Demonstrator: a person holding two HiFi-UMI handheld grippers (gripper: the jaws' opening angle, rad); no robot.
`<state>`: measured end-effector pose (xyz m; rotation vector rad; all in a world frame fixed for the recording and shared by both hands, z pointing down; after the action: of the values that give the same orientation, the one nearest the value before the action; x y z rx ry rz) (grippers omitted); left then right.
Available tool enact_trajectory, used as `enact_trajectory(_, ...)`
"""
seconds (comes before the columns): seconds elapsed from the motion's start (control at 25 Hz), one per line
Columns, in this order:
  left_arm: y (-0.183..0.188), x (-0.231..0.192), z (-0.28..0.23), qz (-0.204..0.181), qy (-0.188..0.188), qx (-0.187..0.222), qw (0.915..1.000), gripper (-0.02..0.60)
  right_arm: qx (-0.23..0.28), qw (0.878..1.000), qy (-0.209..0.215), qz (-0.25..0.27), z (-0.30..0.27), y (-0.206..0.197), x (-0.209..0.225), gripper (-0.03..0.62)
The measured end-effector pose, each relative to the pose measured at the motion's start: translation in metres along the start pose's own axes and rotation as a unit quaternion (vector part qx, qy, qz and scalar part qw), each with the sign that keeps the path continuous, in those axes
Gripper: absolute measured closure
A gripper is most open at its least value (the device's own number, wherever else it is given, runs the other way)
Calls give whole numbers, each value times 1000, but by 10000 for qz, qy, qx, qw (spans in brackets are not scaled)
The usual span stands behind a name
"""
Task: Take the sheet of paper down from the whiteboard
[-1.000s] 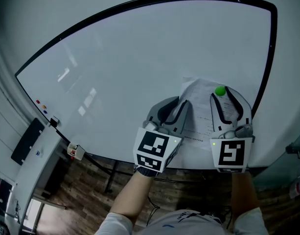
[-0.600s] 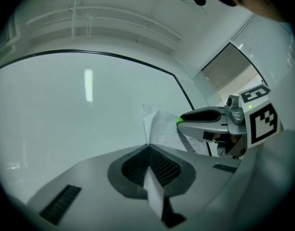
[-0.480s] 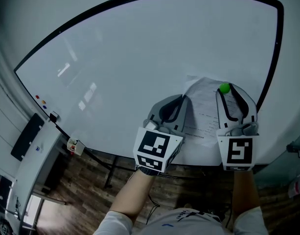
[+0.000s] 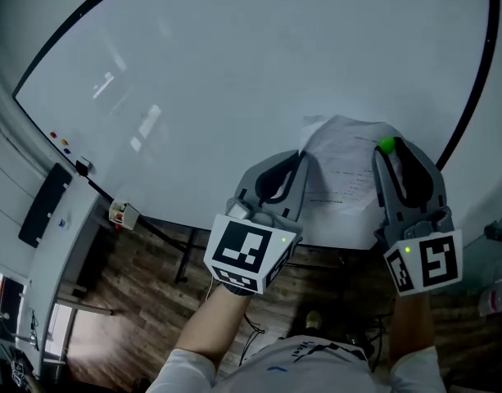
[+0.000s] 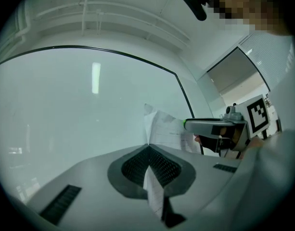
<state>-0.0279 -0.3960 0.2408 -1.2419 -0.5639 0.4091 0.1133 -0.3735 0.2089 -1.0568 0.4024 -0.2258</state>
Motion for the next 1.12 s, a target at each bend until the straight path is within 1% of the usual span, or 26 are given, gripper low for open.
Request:
enact_trajectory(0.2,-22,2,36,220,31,-167,9996,569,-154,9989,31,-442,25,-16,-29,462)
enact_trajectory(0.4,-48,10,84,558,-55,-397,9976,569,-445,9961,88,-753,63,-30,-79,462)
enact_trajectory(0.52,-64,17,114,754,-145,-516,9957,569,-706,9935,39,-896,90,-39,-108,462)
enact_trajectory(0.68,-80,28,146,798,-297,-676,9941,569,-1013,9894,-54,-1042,122,-48,-140,462)
enact_trajectory(0.92,-97,48,177,1039,-417,-936,9893,569,-1290,9835,-153,-1258,156,-56,-162,462)
enact_trajectory(1.12,-98,62,192,1171,-356,-1093,9865,569,-1343,9817,-40,-1351,166,-56,-169,462)
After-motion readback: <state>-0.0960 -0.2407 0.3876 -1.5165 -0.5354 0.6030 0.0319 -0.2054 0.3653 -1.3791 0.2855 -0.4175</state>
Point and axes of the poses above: the fingertips, and each gripper's own axes: z backward along the fingers, x to its right, y out of its top, the point moved 2 cm from there along z, backward along the fingers, and after that the axes turned 6 degrees about x, right-handed, at the moved point
